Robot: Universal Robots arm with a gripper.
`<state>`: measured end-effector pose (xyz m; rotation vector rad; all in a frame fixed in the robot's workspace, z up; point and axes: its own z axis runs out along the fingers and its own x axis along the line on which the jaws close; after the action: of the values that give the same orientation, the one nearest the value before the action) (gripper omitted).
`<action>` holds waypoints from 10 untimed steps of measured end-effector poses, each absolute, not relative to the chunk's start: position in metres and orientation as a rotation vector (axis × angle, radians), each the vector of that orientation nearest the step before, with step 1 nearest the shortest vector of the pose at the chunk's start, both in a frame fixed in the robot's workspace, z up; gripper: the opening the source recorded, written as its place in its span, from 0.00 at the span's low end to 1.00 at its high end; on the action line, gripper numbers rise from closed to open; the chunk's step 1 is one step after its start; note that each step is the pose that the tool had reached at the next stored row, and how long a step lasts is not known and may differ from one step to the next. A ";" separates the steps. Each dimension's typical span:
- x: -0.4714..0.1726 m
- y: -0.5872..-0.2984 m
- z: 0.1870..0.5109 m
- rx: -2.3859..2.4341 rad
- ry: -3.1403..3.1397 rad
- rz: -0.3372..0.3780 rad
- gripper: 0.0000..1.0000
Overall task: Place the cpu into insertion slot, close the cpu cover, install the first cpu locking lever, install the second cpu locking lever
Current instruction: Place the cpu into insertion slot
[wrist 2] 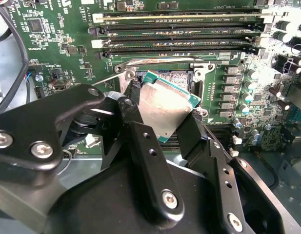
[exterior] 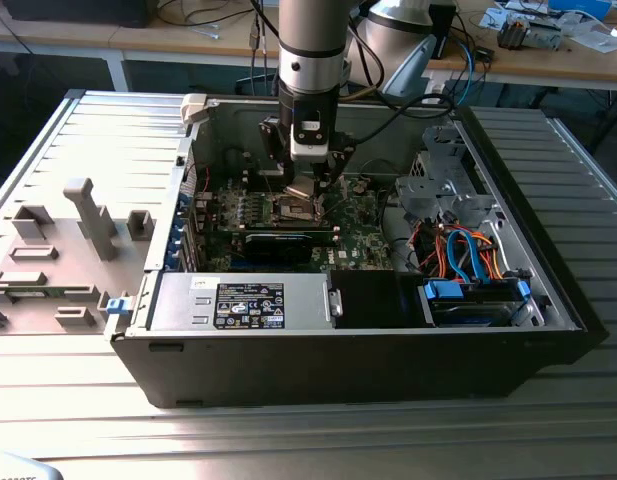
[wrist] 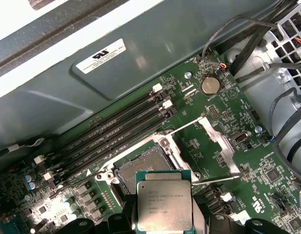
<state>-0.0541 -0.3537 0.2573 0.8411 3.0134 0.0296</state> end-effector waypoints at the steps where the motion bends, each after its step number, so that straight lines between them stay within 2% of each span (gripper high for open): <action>1: -0.054 -0.354 0.257 0.843 3.013 0.030 0.54; 10: -0.054 -0.354 0.257 0.862 3.007 0.030 0.54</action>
<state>-0.0541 -0.3537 0.2573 0.8621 3.0072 0.0295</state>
